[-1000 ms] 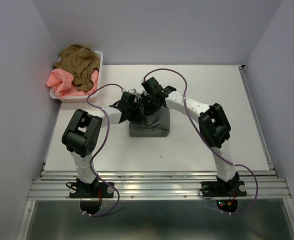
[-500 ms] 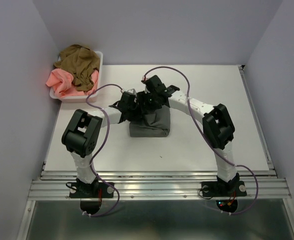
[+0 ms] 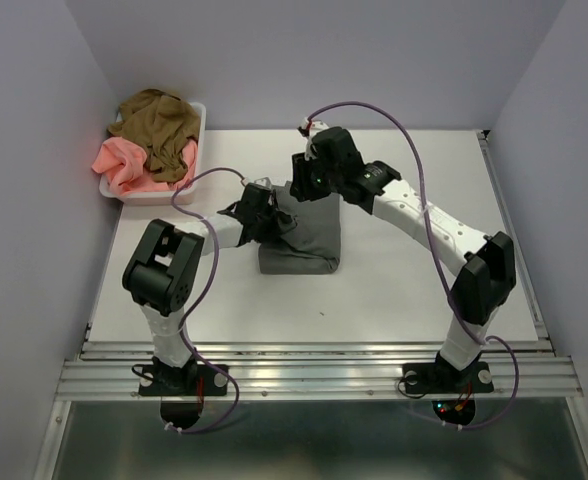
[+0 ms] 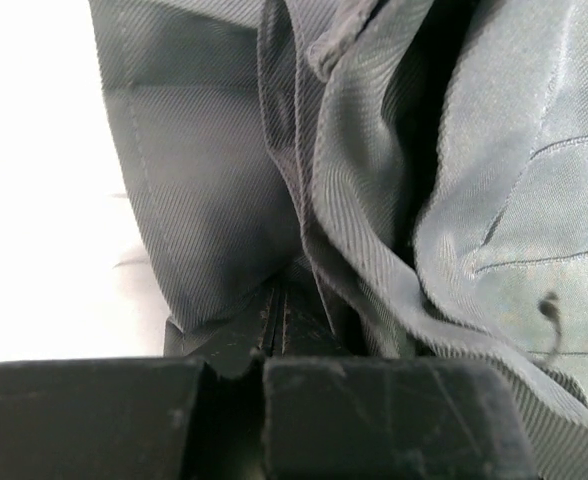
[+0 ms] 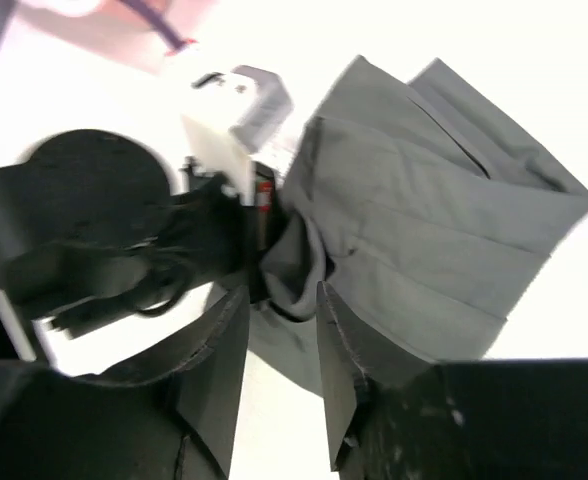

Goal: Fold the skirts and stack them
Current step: Fold the skirt

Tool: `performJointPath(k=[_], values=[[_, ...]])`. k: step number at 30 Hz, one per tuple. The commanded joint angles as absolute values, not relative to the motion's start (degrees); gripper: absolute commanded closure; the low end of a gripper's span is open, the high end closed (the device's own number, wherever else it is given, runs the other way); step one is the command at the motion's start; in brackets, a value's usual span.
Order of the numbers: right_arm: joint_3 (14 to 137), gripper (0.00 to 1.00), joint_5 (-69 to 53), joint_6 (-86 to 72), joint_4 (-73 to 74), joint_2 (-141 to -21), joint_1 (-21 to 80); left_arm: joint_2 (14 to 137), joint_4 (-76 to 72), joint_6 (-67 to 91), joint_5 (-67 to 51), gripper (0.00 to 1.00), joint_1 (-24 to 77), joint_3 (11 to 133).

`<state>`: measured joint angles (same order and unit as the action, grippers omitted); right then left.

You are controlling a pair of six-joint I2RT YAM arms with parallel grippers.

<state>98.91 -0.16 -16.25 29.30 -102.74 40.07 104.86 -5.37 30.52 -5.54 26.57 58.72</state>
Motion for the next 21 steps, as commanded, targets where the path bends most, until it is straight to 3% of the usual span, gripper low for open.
performJointPath(k=[1,5,12,21], values=[[96.33,0.65,6.33,-16.43,28.48,-103.18,37.89,100.29,-3.34,29.97,-3.69,1.00,26.81,58.62],[97.29,0.73,7.38,-16.00,29.00,-107.48,36.39,98.18,2.71,28.74,-0.89,1.00,26.72,62.48],[97.03,0.76,8.96,-16.26,28.92,-109.51,35.24,90.10,11.33,29.70,8.68,1.00,26.63,68.11],[98.35,0.78,9.06,-15.73,28.83,-109.69,34.10,84.64,10.47,30.94,5.99,1.00,29.61,73.21]])
